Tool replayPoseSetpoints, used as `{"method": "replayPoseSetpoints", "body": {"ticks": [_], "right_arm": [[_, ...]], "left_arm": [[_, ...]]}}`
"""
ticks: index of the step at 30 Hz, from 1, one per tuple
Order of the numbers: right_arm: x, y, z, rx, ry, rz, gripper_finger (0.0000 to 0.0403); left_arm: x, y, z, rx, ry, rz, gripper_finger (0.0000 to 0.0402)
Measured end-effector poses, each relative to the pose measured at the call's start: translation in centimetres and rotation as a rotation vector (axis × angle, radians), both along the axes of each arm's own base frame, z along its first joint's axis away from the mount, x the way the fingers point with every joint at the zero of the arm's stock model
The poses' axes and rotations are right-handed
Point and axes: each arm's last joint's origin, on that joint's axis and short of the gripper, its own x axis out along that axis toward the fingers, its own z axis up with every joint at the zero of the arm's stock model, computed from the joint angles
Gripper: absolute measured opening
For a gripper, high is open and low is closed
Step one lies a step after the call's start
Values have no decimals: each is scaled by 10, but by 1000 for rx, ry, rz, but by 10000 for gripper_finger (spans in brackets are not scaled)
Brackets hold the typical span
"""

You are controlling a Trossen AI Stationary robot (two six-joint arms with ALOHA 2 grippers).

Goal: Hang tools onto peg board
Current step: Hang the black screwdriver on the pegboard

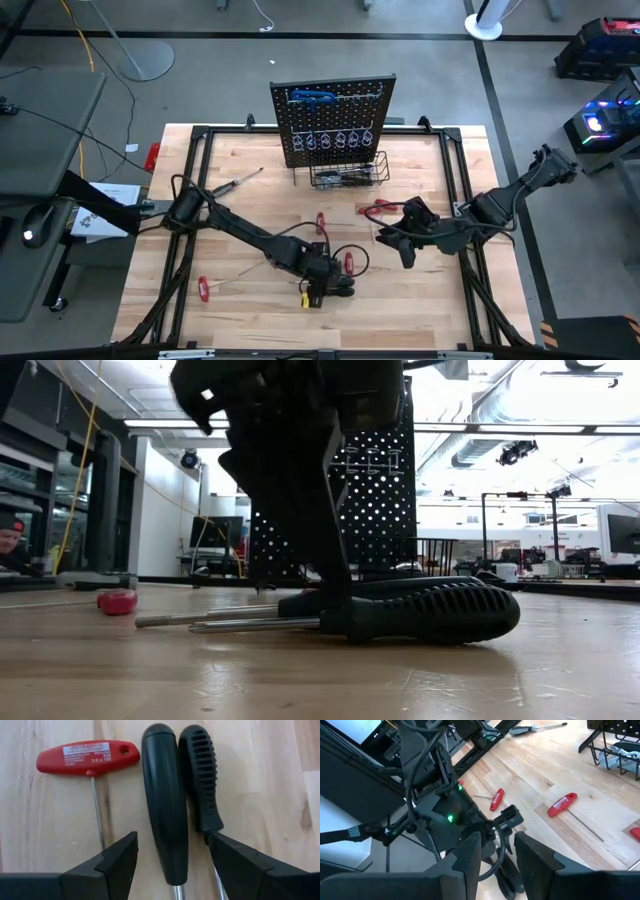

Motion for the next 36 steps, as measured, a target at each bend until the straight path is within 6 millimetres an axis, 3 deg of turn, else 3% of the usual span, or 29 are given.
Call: {"method": "replayPoseSetpoints", "body": {"ticks": [8, 12, 15, 19, 23, 29, 36], "right_arm": [[0, -1, 0, -19, -2, -15, 114], [0, -1, 0, -25, -6, -25, 114], [0, -1, 0, -26, -7, -26, 114], [0, -1, 0, -28, -8, -26, 114], [0, -1, 0, -26, -11, -25, 114], [0, -1, 0, -38, -11, -17, 114], [1, -3, 0, -40, -11, -29, 114]], "left_arm": [[0, -8, -23, 32, 48, 54, 194], [-2, -4, -21, 88, 42, 125, 98], [-2, 2, -10, 105, 19, 148, 17], [-11, 14, 6, 173, 36, 179, 3], [-18, 24, 36, 195, 5, 197, 0], [-26, 30, 67, 188, -62, 179, 0], [-15, 31, 47, 157, -32, 119, 11]]}}
